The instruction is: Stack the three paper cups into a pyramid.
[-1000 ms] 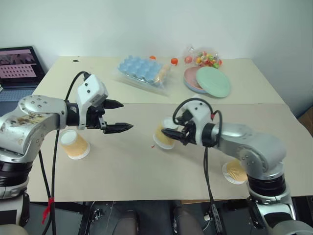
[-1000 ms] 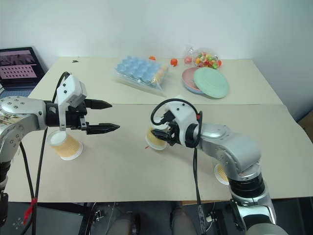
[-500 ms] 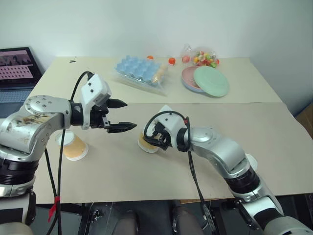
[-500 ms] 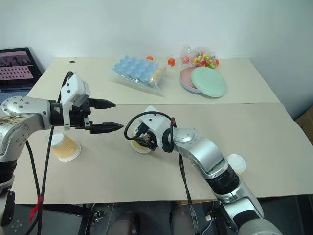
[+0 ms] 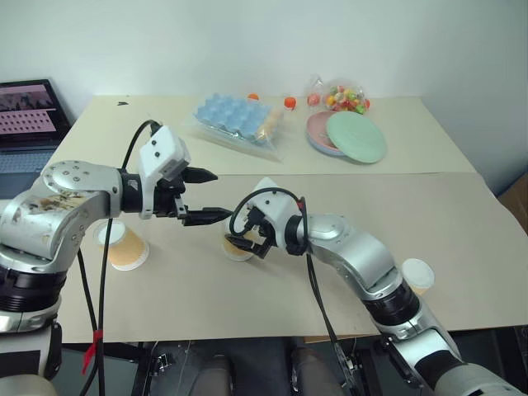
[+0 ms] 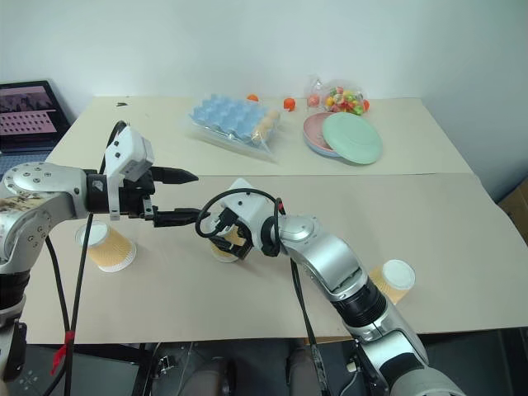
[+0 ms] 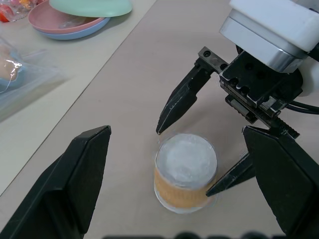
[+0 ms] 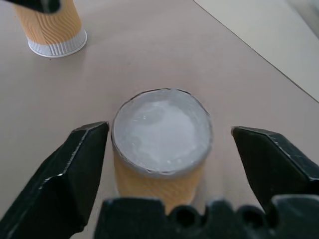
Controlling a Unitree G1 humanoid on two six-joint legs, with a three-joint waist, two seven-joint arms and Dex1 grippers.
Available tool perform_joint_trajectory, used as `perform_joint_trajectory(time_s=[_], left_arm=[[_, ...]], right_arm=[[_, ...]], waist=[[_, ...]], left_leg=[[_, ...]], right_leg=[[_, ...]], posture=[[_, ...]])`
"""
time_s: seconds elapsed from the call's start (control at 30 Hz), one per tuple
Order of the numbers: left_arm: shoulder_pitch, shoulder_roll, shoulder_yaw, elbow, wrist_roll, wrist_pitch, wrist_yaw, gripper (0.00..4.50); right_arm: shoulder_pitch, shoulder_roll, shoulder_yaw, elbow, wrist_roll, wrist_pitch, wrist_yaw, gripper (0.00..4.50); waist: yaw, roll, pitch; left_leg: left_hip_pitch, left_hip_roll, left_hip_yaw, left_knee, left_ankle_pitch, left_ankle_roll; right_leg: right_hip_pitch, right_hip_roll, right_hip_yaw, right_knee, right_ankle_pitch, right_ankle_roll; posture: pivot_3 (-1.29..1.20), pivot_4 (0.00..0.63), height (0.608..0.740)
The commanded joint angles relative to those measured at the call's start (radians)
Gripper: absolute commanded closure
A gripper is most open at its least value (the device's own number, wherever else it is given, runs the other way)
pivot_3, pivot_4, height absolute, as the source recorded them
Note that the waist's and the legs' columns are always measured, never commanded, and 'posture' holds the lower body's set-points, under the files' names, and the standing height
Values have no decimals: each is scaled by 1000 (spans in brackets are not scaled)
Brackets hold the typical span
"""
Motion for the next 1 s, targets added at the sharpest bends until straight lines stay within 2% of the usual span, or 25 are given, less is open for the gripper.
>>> perform_joint_trajectory(time_s=[0.03,0.37,0.8,1.0], left_arm=[[-16,25,13,-32,-2,-6,-19,0],[12,88,32,-36,-9,-3,-71,0],[-8,79,10,-13,1,-15,-87,0],[0,95,11,-13,-4,-6,-114,0]], right_arm=[[-15,7,-41,-38,12,-1,15,23],[-1,13,-122,-91,60,82,33,23],[4,13,-185,-171,116,192,14,23],[32,-18,-307,-270,197,322,6,23]], waist=[[0,0,0],[-2,0,0],[-1,0,0],[0,0,0]], left_leg=[[0,0,0,0,0,0],[0,0,0,0,0,0],[0,0,0,0,0,0],[0,0,0,0,0,0]], right_leg=[[0,0,0,0,0,0],[0,0,0,0,0,0],[0,0,0,0,0,0],[0,0,0,0,0,0]], posture=[[0,150,736],[0,150,736],[0,150,736],[0,150,736]])
